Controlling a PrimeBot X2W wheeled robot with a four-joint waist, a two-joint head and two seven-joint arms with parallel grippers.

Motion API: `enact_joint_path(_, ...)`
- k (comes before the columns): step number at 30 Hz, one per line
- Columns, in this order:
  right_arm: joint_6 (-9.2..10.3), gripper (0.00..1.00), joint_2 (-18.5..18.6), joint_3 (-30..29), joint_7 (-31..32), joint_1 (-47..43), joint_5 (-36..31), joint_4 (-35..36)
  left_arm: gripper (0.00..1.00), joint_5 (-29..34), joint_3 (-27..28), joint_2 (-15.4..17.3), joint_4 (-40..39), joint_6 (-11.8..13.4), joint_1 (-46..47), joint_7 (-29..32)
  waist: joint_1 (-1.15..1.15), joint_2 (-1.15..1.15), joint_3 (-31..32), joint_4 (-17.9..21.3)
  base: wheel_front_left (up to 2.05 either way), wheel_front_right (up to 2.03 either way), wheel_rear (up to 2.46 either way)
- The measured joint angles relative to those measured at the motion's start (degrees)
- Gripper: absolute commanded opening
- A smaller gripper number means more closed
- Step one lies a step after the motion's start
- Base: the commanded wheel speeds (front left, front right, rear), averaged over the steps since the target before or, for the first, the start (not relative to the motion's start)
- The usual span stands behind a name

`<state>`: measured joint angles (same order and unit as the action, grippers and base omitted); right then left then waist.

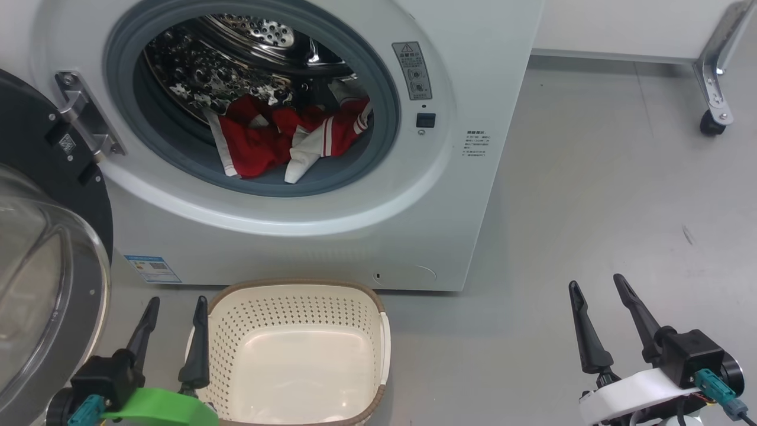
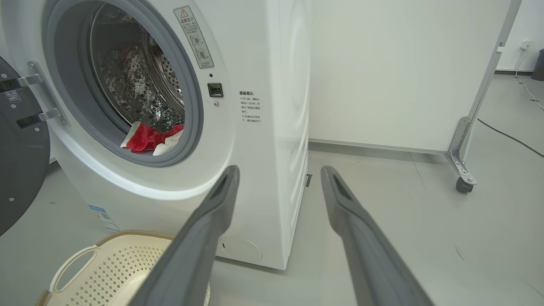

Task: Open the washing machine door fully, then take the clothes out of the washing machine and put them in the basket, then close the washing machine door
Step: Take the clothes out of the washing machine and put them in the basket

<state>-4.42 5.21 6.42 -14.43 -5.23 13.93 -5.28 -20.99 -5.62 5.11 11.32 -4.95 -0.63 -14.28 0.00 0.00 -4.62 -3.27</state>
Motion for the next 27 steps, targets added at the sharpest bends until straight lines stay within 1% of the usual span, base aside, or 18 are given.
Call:
enact_joint_path(4,0.00,1.00,0.18,0.02,0.00,0.08,-0.07,0.54,1.00,0.88,0.15,0.27,-0.97,0.69,0.25,0.00,0.00,0.00,-1.87,1.14,0.00,0.00,0.00)
enact_joint_path(8,0.00,1.00,0.05,0.47,0.00,0.27,-0.07,1.11,1.00,2.50,0.11,1.37,-1.46,1.26,1.52,0.00,0.00,0.00,-3.59,2.11,0.00,0.00,0.00)
enact_joint_path(10,-0.01,1.00,-0.11,1.00,0.00,0.76,-0.12,1.32,1.00,3.02,0.52,1.70,-1.91,2.54,3.05,0.11,0.00,0.00,-4.87,2.84,0.00,0.00,0.00)
enact_joint_path(13,-0.03,1.00,-0.45,1.54,0.00,1.77,-0.22,1.65,1.00,3.03,0.92,2.02,-2.63,3.19,5.60,0.89,0.00,0.00,-6.88,4.09,0.00,0.00,0.00)
enact_joint_path(15,-0.04,1.00,-0.69,1.90,0.00,2.38,-0.22,1.78,1.00,3.37,1.01,2.57,-2.90,3.36,7.51,1.96,0.00,0.00,-8.26,5.03,0.00,0.00,0.00)
enact_joint_path(21,-0.12,1.00,-1.19,3.19,0.00,4.43,-0.21,2.20,1.00,6.32,1.35,5.64,-3.20,4.33,14.45,5.86,0.00,0.00,-12.59,8.17,0.00,0.00,0.00)
enact_joint_path(25,-0.25,1.00,-1.54,3.96,0.00,6.35,-0.21,2.47,1.00,6.47,2.67,6.67,-2.49,5.77,19.58,9.34,0.00,0.00,-15.60,10.38,0.00,0.00,0.00)
enact_joint_path(26,-0.55,1.00,-1.67,4.39,0.00,7.44,-0.20,2.53,1.00,6.47,3.31,6.94,-1.67,6.68,22.10,11.23,0.00,0.00,-17.04,11.53,0.00,0.00,0.00)
enact_joint_path(27,-0.55,1.00,-1.67,4.39,0.00,7.44,-0.20,2.53,1.00,6.47,3.31,6.94,-1.67,6.68,22.10,11.23,0.00,0.00,-17.04,11.53,0.00,0.00,0.00)
